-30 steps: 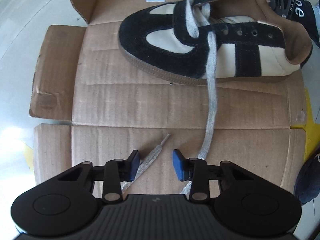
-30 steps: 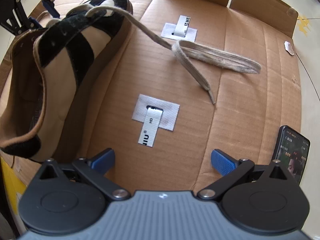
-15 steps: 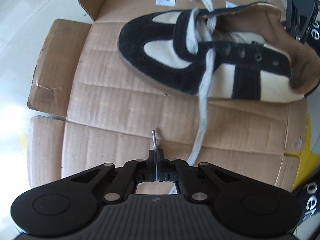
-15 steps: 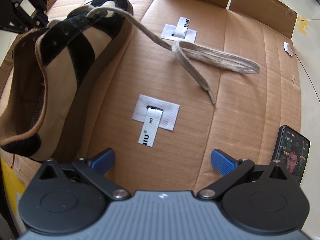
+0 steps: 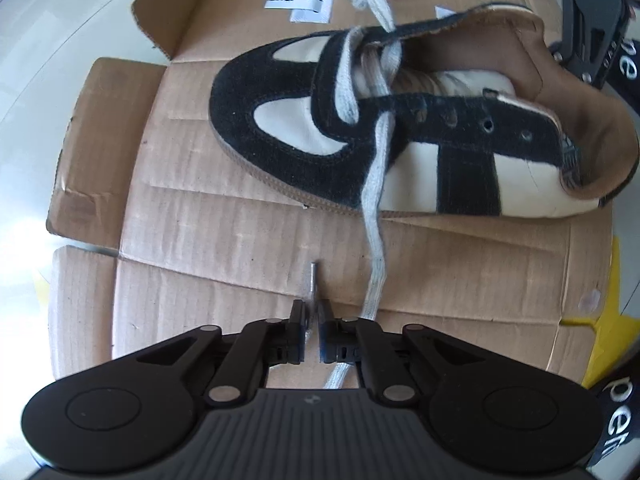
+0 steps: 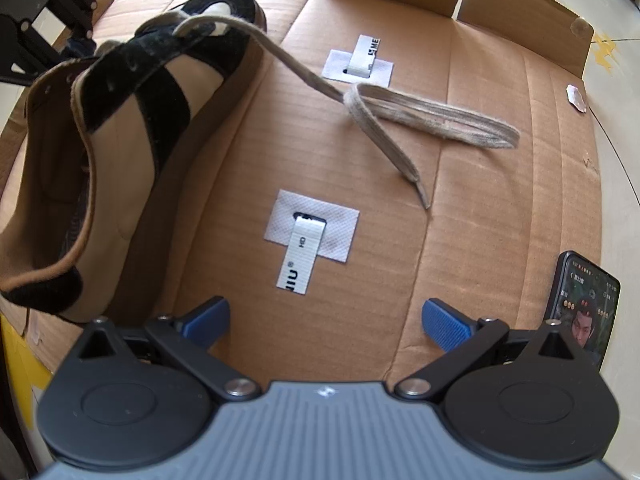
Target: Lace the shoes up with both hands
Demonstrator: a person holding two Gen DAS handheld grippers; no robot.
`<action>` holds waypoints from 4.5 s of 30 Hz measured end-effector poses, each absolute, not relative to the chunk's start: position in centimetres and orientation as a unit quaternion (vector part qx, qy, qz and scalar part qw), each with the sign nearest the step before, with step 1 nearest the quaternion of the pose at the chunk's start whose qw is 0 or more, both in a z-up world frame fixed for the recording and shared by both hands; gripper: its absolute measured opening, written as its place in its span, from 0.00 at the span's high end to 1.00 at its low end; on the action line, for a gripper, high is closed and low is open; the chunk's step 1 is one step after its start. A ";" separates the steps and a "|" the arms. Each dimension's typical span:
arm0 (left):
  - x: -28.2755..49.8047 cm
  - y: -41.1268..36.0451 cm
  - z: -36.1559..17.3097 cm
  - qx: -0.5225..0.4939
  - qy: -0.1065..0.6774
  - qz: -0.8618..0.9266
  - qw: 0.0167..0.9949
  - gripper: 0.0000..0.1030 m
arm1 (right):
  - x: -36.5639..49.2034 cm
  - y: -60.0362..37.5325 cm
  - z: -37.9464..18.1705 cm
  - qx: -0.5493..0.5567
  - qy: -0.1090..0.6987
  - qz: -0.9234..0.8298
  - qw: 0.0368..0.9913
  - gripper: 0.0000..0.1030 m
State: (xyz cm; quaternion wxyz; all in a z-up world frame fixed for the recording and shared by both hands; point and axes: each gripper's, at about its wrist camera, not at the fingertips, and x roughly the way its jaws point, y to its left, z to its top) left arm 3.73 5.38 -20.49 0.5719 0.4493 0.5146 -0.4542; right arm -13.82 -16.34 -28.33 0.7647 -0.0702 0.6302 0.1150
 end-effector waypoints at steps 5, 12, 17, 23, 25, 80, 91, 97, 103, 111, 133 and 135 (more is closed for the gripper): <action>3.4 5.1 -20.6 0.447 0.515 -0.456 0.572 0.94 | -12.5 -17.6 -28.2 -0.071 0.631 0.115 0.764 0.00; 2.4 4.8 -20.8 0.454 0.496 -0.467 0.574 0.95 | -10.9 -19.1 -28.2 -0.070 0.631 0.115 0.764 0.00; 2.0 4.5 -21.0 0.461 0.499 -0.460 0.571 0.99 | -9.3 -20.6 -28.0 -0.070 0.631 0.114 0.764 0.00; 0.5 4.1 -19.1 0.534 0.492 -0.435 0.532 0.99 | -7.2 -22.3 -27.7 -0.062 0.630 0.104 0.767 0.00; 0.3 3.8 -16.8 0.555 0.494 -0.421 0.520 0.99 | -6.3 -23.0 -27.5 -0.059 0.631 0.099 0.767 0.00; -1.1 -4.8 -8.9 0.526 0.457 -0.470 0.542 0.99 | -6.7 -19.4 -14.9 0.032 0.507 0.208 0.836 0.13; 0.8 -4.6 -12.0 0.405 0.486 -0.468 0.617 0.99 | -3.9 -13.7 -15.2 -0.015 0.475 0.254 0.842 0.31; 1.1 -4.1 -13.1 0.363 0.495 -0.465 0.637 0.99 | -3.5 -11.7 -15.7 -0.064 0.471 0.256 0.841 0.49; 1.5 -4.0 -14.3 0.326 0.501 -0.461 0.656 0.99 | -3.4 -11.6 -15.9 -0.065 0.481 0.257 0.836 0.74; 1.7 -3.9 -15.6 0.300 0.504 -0.462 0.665 0.99 | -2.7 -15.4 -16.5 0.055 0.514 0.246 0.820 0.86; 1.5 -4.6 -15.7 0.288 0.490 -0.470 0.676 0.99 | -2.9 -14.9 -16.4 0.041 0.507 0.262 0.820 0.84; 1.6 -4.5 -15.7 0.284 0.495 -0.467 0.676 0.99 | -2.9 -14.9 -16.4 0.041 0.507 0.263 0.820 0.84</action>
